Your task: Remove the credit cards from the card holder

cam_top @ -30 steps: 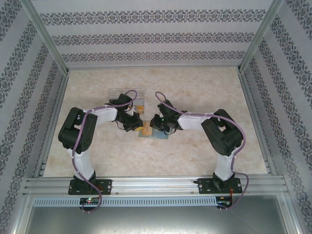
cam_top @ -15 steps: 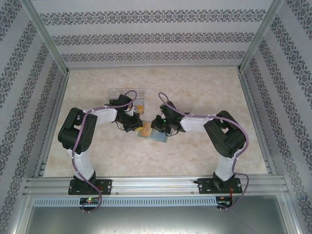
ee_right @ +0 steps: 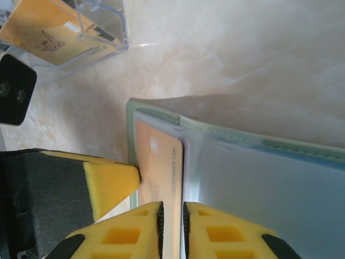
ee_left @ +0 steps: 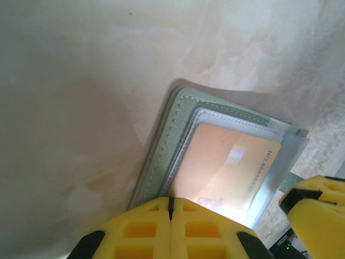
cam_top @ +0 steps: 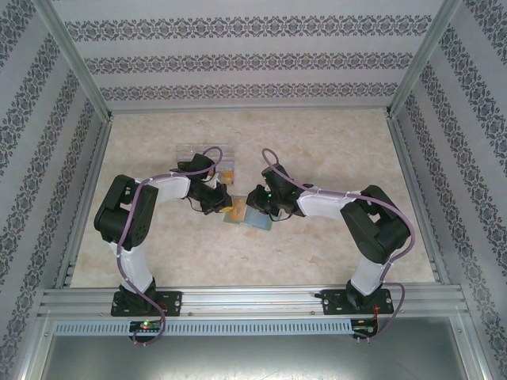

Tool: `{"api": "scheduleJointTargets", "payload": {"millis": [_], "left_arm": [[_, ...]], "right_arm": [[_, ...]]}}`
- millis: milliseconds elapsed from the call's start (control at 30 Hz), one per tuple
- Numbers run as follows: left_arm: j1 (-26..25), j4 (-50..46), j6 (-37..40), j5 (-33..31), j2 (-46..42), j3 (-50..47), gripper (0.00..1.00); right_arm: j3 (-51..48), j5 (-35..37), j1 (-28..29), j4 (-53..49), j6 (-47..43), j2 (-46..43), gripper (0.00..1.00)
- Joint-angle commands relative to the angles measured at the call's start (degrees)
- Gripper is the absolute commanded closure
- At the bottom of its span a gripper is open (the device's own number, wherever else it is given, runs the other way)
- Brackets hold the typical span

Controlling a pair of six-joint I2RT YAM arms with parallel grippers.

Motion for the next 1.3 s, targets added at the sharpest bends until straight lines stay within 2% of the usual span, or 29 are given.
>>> {"api": "scheduleJointTargets", "payload": {"millis": [0, 367, 567, 900, 1000, 1267], "left_arm": [[-0.79, -4.15, -0.13, -5.08, 2.20, -2.53, 0.96], [-0.77, -4.19, -0.17, -5.16, 2.24, -2.75, 0.96], [-0.78, -4.15, -0.14, -5.17, 2.33, -2.72, 0.96], [-0.80, -4.14, -0.21, -4.86, 2.11, -2.73, 0.96], [-0.80, -4.23, -0.17, -4.90, 1.97, -2.62, 0.96], [-0.78, -3.84, -0.95, -5.34, 0.22, -2.99, 0.87]], "right_arm": [[0.51, 0.54, 1.22, 0.69, 2.00, 1.98, 0.80], [0.51, 0.59, 1.48, 1.44, 3.06, 3.51, 0.80], [0.38, -1.23, 1.46, 5.30, 2.96, 4.32, 0.85], [0.06, -3.03, 1.42, 8.45, 3.06, 5.55, 0.87], [-0.32, -2.47, 1.35, 8.36, 2.98, 5.22, 0.92], [-3.46, 1.18, -0.67, 5.81, 2.05, 2.19, 1.00]]}}
